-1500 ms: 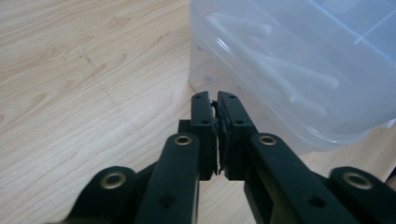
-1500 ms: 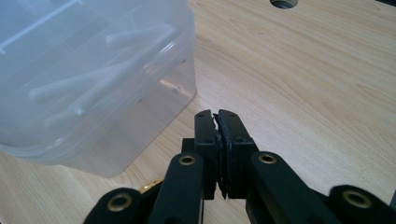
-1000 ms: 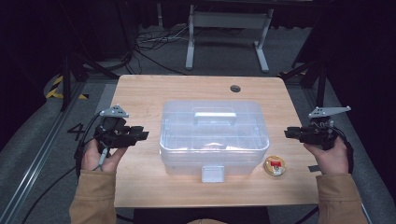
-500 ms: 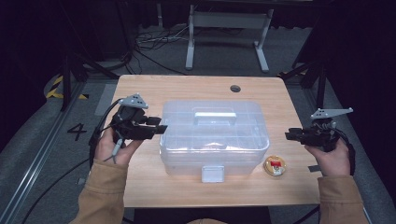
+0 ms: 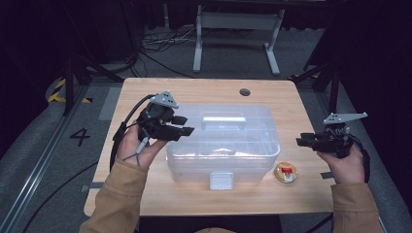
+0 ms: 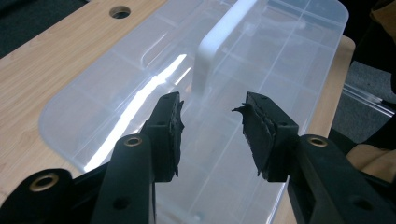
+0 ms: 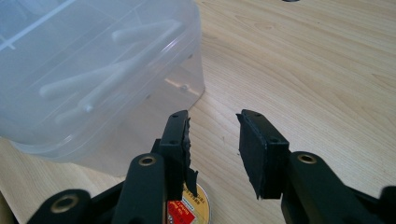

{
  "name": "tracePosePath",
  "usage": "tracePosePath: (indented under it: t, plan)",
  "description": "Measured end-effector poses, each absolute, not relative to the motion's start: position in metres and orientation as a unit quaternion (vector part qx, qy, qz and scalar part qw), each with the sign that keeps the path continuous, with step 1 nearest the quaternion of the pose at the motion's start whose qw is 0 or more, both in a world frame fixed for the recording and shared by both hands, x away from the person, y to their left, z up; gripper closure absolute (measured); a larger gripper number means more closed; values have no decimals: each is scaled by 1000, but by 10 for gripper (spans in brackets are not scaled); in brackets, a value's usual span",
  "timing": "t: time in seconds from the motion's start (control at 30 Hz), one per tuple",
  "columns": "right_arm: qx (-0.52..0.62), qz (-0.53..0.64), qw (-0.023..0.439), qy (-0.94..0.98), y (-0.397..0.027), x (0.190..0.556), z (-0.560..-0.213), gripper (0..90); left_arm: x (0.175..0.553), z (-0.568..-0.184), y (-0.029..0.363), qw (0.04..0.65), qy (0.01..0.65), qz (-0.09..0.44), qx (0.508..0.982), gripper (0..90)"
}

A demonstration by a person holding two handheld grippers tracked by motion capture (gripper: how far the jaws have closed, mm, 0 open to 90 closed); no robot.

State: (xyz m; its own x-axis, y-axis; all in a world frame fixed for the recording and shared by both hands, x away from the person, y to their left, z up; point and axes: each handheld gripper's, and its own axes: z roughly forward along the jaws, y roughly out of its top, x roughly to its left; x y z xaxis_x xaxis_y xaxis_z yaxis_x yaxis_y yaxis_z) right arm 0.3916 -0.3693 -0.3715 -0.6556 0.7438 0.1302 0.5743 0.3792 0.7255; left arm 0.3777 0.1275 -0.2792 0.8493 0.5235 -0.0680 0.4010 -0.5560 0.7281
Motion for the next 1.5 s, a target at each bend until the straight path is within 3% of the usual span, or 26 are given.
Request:
tracePosePath:
  t: [0.47, 1.03, 1.2, 1.37, 1.5]
  plan:
    - [399, 391, 109, 822, -369, 391, -371, 632, 392, -284, 95, 395, 243, 91, 881, 455]
    - [396, 392, 105, 824, -368, 390, -371, 635, 412, -303, 70, 351, 269, 85, 893, 423]
    - [397, 392, 106, 823, -370, 388, -371, 637, 412, -307, 67, 343, 257, 100, 898, 475]
    - [397, 392, 108, 823, -371, 385, -371, 641, 413, -307, 67, 348, 246, 98, 900, 669]
    - [398, 393, 106, 822, -372, 382, -371, 659, 413, -306, 68, 347, 245, 96, 900, 710]
